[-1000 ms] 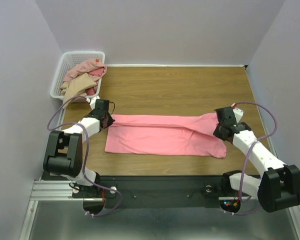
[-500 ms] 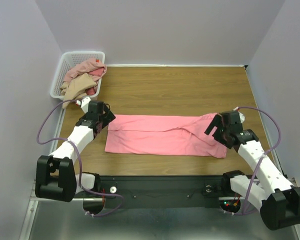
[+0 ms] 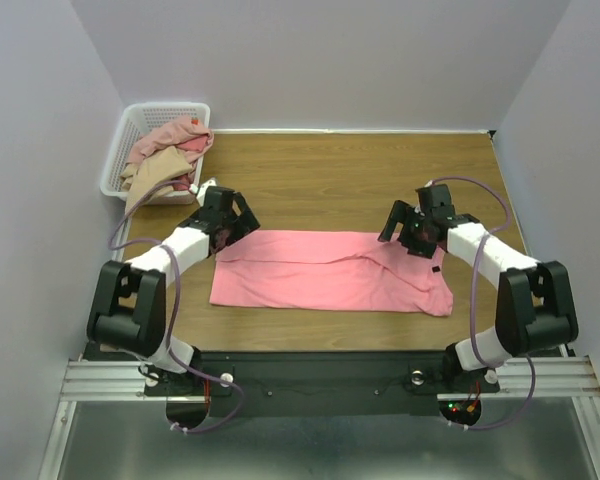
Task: Fold and stack the t-shirts
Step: Fold the tshirt
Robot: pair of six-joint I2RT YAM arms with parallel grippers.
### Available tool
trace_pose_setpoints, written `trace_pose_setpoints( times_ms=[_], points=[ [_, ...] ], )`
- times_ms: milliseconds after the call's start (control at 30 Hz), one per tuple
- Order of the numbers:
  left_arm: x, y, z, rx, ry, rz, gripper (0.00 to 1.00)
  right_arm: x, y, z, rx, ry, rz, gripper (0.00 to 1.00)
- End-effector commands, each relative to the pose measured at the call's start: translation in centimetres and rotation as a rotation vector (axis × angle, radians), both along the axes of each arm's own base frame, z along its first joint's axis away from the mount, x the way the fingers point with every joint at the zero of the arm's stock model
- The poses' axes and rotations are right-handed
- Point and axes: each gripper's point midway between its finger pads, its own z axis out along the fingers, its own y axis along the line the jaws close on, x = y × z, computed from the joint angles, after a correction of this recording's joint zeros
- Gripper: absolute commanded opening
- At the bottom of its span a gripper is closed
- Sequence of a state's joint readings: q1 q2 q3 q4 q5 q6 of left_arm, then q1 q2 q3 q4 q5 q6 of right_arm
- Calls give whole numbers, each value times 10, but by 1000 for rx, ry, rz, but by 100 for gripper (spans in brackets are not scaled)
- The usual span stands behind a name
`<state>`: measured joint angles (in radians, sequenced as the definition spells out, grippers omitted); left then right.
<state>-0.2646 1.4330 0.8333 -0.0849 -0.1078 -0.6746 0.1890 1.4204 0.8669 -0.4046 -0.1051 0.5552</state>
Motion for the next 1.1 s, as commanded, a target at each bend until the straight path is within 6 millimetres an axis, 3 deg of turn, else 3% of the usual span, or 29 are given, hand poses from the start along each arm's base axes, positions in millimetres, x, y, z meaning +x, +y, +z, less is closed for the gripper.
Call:
trace_pose_setpoints(
  times_ms=[0,267,367,733,867,967,1067],
  points=[
    [20,-22,-5,-37,-12,-73,98,38,23,21,90,-115,92,100],
    [3,-12,-57,2,101,-48,98,17,29,-7,122,-40,130,100],
    [-6,-7,-69,13,130,-29,98,9,35,-8,156,-36,164,100],
    [-13,-2,-67,11,133,-4,98,-35,65,26,350,-79,348,100],
    [-11,0,-63,19,124,8,99,-56,69,24,391,-64,394,100],
    [-16,5,-61,37,138,16,98,-50,64,34,347,-122,380,100],
    [-17,9,-55,49,128,32,98,-30,52,51,275,-192,310,100]
  ],
)
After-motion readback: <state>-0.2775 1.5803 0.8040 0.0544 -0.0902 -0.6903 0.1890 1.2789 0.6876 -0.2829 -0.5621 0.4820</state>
